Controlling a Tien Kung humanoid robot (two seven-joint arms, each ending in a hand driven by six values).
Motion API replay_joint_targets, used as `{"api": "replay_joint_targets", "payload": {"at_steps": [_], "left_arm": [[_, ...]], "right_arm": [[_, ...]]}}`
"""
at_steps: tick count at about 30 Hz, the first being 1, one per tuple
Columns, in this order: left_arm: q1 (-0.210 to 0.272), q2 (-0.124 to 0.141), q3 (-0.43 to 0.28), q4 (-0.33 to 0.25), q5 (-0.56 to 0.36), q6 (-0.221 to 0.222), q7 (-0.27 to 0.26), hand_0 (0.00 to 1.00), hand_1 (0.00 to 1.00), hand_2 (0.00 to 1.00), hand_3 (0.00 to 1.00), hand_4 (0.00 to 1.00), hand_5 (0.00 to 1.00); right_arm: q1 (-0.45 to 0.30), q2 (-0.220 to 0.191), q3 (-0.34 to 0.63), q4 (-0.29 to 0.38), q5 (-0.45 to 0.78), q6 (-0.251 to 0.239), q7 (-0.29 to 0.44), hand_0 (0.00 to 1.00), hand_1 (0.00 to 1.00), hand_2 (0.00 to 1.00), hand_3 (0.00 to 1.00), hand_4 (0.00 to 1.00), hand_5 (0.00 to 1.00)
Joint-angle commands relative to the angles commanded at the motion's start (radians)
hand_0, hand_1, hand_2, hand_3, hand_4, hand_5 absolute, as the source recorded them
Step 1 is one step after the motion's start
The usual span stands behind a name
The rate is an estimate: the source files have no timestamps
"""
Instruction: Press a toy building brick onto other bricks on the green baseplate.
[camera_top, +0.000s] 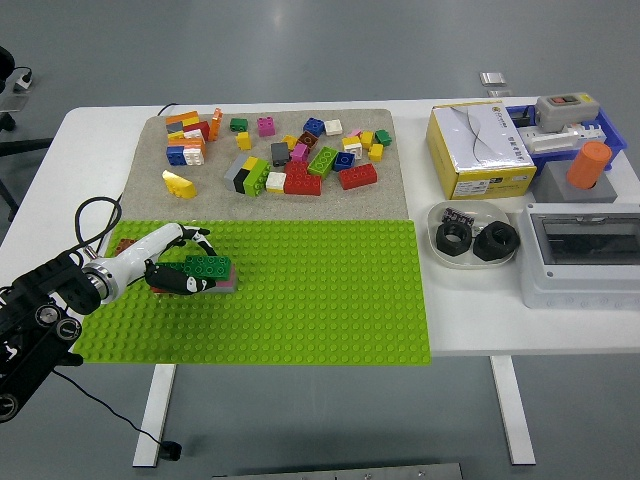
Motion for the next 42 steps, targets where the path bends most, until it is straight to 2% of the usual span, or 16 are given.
{"api": "replay_joint_targets", "payload": {"at_steps": [25,26,31,32,42], "left_arm": [[0.0,0.006,-0.001,-0.004,0.005,-0.013,0.007,0.955,0.968,0.952,0.586,0.609,0.002],[0.0,0.007,-0.001,-0.005,0.006,-0.014,0.007,0.957,0.972,0.957,0.605,0.643,0.002],[0.0,0.009,-0.002,-0.006,0.008,-0.022,0.011,0.957,0.972,0.957,0.605,0.643,0.002],[0.0,0.009,-0.001,-0.007,0.009,-0.024,0.012,0.957,0.976,0.963,0.619,0.679,0.002],[-0.003,0.013,0.007,-0.007,0.008,-0.039,0.021,0.959,0.977,0.969,0.625,0.691,0.002]], "right_arm": [[-0.003,0.0,0.004,0.0,-0.003,0.001,-0.001,0.689,0.658,0.631,0.869,0.632,0.998],[-0.003,0.0,0.004,0.0,-0.003,0.001,-0.001,0.689,0.658,0.631,0.869,0.632,0.998],[-0.002,0.0,0.005,0.0,-0.003,0.002,-0.001,0.689,0.658,0.631,0.869,0.632,0.998],[-0.002,0.0,0.005,0.0,-0.003,0.002,-0.001,0.689,0.658,0.631,0.869,0.631,0.998],[0.0,0.0,0.005,0.0,-0.002,0.002,-0.001,0.689,0.658,0.631,0.868,0.631,0.998]]}}
